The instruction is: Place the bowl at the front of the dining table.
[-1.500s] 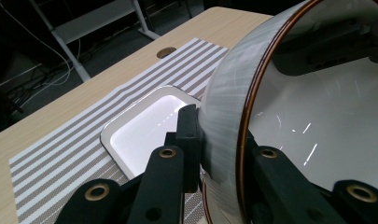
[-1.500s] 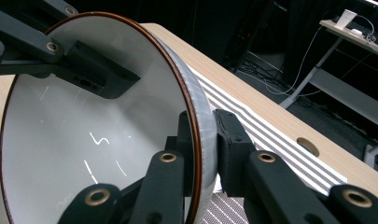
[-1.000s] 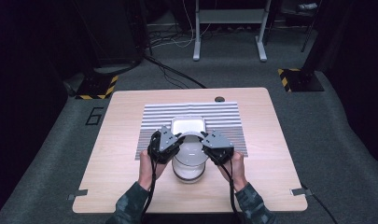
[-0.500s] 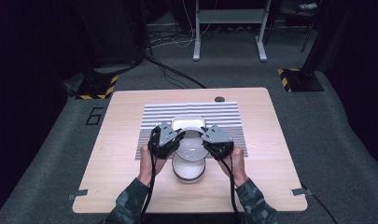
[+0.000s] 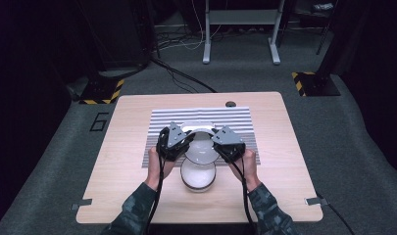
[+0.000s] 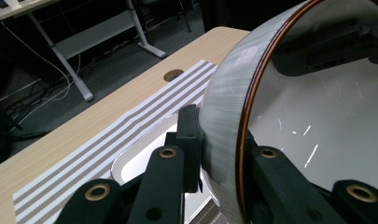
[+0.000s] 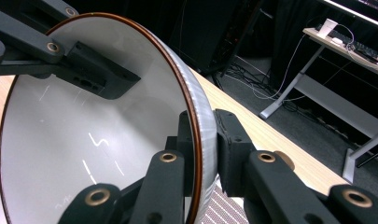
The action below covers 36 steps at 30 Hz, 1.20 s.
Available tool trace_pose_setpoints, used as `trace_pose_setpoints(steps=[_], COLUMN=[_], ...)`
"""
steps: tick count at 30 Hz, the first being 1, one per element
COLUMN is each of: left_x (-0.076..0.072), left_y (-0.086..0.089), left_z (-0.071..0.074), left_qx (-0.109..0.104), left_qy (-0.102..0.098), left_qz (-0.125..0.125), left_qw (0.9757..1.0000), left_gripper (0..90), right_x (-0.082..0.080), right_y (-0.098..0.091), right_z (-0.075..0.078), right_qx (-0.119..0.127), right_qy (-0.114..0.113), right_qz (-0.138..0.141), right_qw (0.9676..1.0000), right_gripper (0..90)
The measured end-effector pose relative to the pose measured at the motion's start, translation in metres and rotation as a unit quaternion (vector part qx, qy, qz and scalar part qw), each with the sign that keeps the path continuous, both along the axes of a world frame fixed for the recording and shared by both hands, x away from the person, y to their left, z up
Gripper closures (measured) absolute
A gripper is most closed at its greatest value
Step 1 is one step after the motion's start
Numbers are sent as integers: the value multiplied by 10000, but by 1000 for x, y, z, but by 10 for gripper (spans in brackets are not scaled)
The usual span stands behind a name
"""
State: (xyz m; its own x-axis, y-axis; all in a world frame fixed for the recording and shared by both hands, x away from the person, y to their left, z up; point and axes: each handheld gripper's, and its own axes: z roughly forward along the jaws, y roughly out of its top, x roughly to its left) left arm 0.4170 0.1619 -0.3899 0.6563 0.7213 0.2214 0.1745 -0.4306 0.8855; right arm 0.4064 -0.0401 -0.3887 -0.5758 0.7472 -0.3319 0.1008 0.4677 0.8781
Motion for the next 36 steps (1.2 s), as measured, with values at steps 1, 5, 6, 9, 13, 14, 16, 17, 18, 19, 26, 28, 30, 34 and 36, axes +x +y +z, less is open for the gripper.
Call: trace_pose_setpoints(steps=[1, 5, 6, 9, 13, 14, 16, 17, 18, 19, 26, 28, 30, 34, 36], left_x=[0, 4, 5, 8, 14, 14, 17, 17, 19, 19, 27, 29, 33, 36, 39], left_y=[0, 0, 0, -1, -1, -1, -2, -2, -2, -2, -2, -1, -2, -2, -1], left_z=[0, 2, 2, 3, 2, 2, 3, 3, 3, 3, 5, 6, 6, 4, 3], left_qx=[0, -19, -26, -24, -49, -49, -77, -77, -63, -62, -48, -31, -6, -36, -37], left_qy=[0, -26, -32, -30, -20, -20, -12, -12, -11, -24, -34, -41, -36, -10, 17], left_qz=[0, 19, 21, 6, 8, 8, -1, -1, -9, -11, -1, -6, -4, 0, 11], left_qw=[10000, 10000, 10000, 10000, 10000, 10000, 10000, 10000, 10000, 10000, 10000, 10000, 10000, 10000, 10000], left_gripper=[804, 805, 806, 805, 806, 806, 807, 807, 807, 807, 807, 808, 808, 808, 808], right_x=[1, 4, 5, 8, 13, 13, 16, 17, 17, 18, 26, 28, 31, 35, 39], right_y=[0, 1, 1, 0, -1, -1, -1, -1, -1, -1, -1, -1, -1, -1, 0], right_z=[1, 2, 3, 4, 3, 3, 4, 4, 4, 4, 6, 6, 5, 4, 3], right_qx=[-15, -4, -14, -31, -25, -25, -39, -44, -44, -34, -25, -19, 6, 22, 6], right_qy=[-24, -31, -41, -61, -35, -35, -44, -49, -50, -40, -30, -49, -31, 1, 45], right_qz=[8, -5, -1, -18, -39, -39, -48, -52, -56, -63, -68, -76, -79, -89, -79], right_qw=[10000, 10000, 10000, 10000, 10000, 10000, 10000, 10000, 10000, 10000, 10000, 10000, 10000, 10000, 10000], right_gripper=[812, 813, 813, 815, 815, 815, 815, 815, 815, 815, 815, 815, 815, 815, 816])
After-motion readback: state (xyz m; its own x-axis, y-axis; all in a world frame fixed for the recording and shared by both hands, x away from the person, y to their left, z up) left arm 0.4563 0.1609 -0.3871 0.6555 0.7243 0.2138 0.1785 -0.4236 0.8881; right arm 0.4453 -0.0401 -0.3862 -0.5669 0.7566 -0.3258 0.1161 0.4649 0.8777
